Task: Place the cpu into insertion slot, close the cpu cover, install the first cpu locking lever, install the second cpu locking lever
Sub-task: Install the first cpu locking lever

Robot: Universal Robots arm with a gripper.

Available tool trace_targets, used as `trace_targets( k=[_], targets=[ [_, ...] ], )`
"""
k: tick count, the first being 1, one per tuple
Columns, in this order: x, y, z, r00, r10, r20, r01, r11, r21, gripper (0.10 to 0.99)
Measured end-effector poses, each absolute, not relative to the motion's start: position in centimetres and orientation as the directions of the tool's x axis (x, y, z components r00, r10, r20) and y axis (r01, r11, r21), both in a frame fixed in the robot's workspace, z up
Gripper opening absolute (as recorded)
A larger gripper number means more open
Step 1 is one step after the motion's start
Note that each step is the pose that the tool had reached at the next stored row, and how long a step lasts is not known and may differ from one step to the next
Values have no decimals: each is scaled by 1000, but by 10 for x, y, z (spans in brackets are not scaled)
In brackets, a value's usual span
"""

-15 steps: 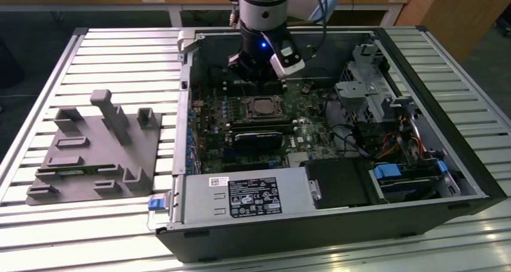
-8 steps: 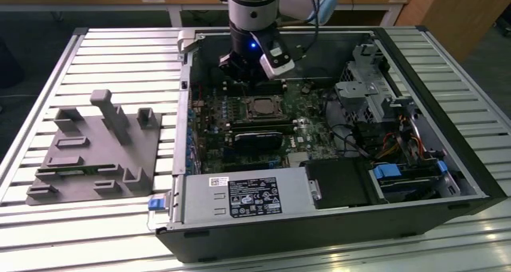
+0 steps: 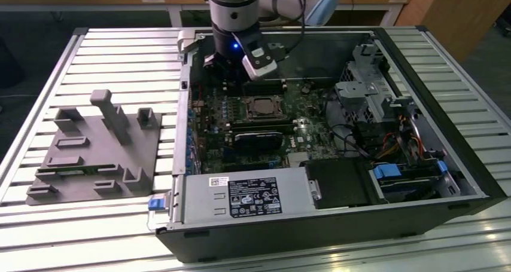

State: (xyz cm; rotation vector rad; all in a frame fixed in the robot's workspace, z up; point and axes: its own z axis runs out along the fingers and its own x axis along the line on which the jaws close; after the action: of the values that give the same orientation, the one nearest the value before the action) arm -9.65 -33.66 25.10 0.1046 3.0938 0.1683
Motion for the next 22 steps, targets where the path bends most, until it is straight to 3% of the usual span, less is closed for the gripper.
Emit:
trace_targets(
  k=[6, 15, 22],
  targets=[
    [-104, -338, 251, -997, 73, -32, 65, 979, 194, 106],
    [-108, -341, 251, -997, 77, -20, 65, 935, 349, 106],
    [-107, -341, 248, -997, 77, -18, 65, 929, 364, 106]
  ],
)
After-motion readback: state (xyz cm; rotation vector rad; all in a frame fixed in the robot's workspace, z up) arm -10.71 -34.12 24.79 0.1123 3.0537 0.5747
